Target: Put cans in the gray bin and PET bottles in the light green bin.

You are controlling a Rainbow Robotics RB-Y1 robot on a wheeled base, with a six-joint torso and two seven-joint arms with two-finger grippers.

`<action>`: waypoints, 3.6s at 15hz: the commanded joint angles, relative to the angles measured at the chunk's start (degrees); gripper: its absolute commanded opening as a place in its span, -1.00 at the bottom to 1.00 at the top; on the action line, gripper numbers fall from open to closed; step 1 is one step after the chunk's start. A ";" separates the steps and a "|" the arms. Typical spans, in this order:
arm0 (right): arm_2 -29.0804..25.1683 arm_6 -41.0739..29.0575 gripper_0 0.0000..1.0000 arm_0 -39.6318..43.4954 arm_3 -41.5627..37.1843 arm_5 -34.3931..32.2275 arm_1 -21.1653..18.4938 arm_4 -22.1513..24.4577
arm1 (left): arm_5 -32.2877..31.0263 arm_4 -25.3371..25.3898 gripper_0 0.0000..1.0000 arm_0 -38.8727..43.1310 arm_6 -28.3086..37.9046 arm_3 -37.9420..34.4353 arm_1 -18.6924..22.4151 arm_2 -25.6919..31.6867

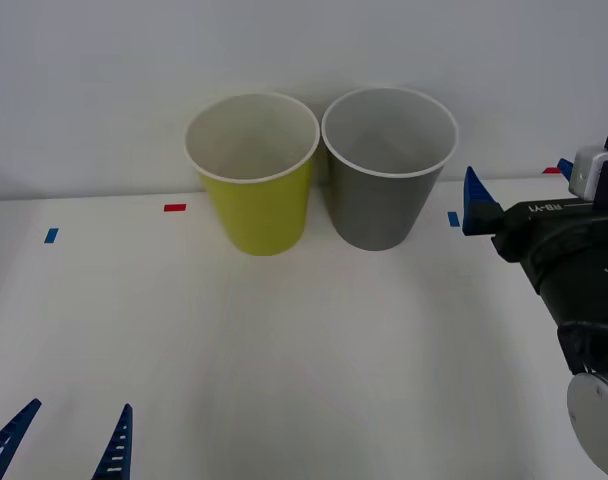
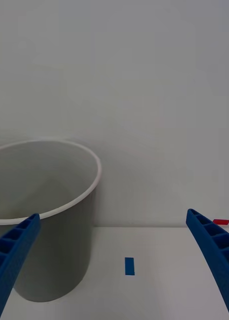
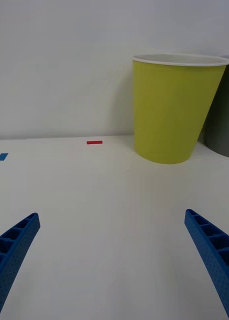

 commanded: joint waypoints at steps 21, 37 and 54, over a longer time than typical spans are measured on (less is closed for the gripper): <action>3.71 -9.36 1.00 38.99 17.25 -60.26 1.78 14.37 | 0.00 0.00 1.00 0.00 0.00 0.00 0.00 0.00; 6.61 -9.45 1.00 46.72 20.50 -67.12 -2.26 14.02 | 0.00 0.00 1.00 0.00 0.00 0.00 0.00 0.00; 6.61 -9.45 1.00 46.72 20.50 -67.12 -2.26 14.02 | 0.00 0.00 1.00 0.00 0.00 0.00 0.00 0.00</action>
